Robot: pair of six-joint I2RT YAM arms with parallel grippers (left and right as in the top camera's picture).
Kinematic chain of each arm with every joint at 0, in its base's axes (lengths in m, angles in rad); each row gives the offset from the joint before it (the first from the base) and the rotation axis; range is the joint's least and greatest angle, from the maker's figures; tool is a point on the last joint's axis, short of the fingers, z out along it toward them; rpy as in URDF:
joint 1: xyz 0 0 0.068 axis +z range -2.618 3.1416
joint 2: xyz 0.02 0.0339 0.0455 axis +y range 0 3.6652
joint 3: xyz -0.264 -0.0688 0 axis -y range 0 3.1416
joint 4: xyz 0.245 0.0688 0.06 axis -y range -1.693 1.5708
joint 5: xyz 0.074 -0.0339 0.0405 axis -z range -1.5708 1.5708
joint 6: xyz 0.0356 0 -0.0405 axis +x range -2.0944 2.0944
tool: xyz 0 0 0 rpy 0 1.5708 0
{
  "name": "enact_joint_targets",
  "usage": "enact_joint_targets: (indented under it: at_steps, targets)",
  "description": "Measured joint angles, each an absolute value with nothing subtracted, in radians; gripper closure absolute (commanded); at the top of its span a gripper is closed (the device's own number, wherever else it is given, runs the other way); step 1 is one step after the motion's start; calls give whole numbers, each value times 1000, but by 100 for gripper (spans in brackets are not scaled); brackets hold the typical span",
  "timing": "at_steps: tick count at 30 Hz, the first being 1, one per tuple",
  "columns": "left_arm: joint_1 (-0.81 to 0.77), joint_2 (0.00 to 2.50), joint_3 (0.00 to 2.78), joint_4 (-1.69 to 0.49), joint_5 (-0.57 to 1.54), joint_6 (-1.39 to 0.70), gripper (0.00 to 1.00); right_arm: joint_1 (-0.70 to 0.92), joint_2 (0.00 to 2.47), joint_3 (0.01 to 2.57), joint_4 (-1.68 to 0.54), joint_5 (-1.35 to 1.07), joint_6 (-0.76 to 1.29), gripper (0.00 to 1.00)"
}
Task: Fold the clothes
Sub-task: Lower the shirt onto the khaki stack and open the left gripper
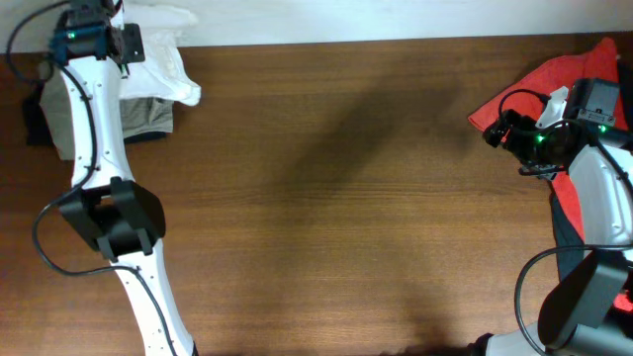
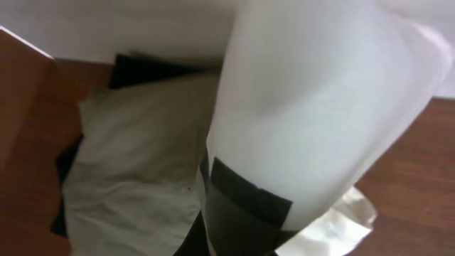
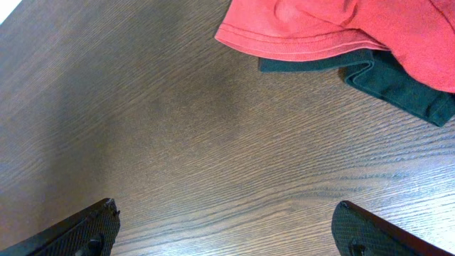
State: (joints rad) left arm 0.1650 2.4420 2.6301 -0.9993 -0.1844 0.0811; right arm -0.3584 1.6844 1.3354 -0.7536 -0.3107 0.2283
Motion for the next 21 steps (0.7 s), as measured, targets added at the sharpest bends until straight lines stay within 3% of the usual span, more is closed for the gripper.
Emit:
enact_joint_targets:
  at_steps: [21]
  targets:
    - [214,2390,2647,-1028,-191,62,99,-358,1684,1335,-754,-311,229,1]
